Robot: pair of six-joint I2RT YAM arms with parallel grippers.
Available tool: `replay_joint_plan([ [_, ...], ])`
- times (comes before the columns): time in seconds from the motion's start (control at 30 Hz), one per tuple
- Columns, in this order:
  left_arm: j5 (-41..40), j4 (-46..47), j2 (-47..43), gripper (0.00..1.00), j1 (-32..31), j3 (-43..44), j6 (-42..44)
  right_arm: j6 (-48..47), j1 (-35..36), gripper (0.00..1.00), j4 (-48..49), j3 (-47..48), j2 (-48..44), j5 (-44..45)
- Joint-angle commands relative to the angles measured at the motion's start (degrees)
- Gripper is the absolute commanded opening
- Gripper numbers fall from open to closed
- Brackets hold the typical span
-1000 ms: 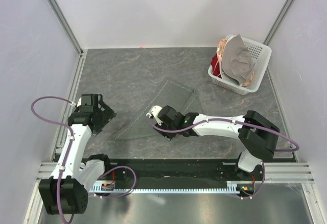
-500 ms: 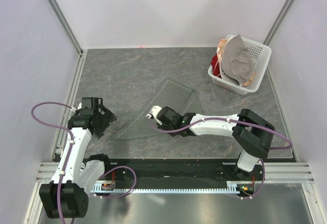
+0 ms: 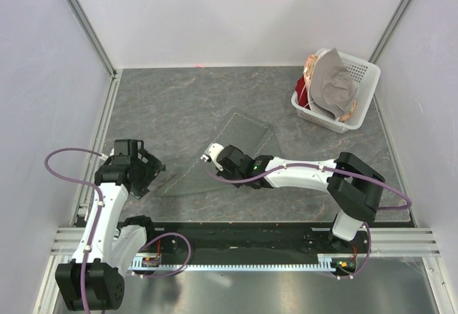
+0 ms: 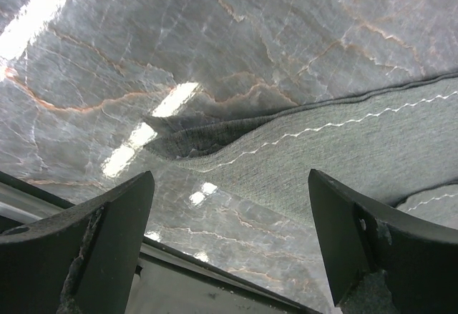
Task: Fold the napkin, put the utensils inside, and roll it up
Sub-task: Fold the napkin
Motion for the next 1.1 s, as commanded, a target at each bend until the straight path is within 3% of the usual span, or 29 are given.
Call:
replay_joint_plan([
  [0.0, 2.6, -0.9, -0.6, 0.95, 0.4, -1.7, -3.3, 0.4, 0.1, 0.07, 2.0, 2.9, 0.8, -0.1],
  [0.1, 4.7, -0.7, -0.7, 0.94, 0.4, -3.5, -4.1, 1.0, 0.2, 0.13, 1.9, 2.8, 1.3, -0.1],
  [0.23, 5.6, -0.6, -0.4, 0.91, 0.4, -4.5, -4.6, 1.5, 0.1, 0.41, 2.3, 2.3, 0.0, -0.2],
  [0.43, 6.5, -0.6, -1.0, 0.84, 0.3, -6.4, -6.5, 3.9, -0.1, 0.56, 3.2, 2.0, -2.6, -0.1],
  [0.63, 4.4, 0.4, -0.5, 0.77, 0.3, -7.1, -8.8, 9.2, -2.4, 0.59, 4.9, 0.9, -6.1, -3.6],
  [1.07, -2.4, 2.4, 0.7, 0.64, 0.3, -9.1, -15.5, 14.8, -14.5, 0.59, 9.0, -5.1, -14.1, -11.2],
])
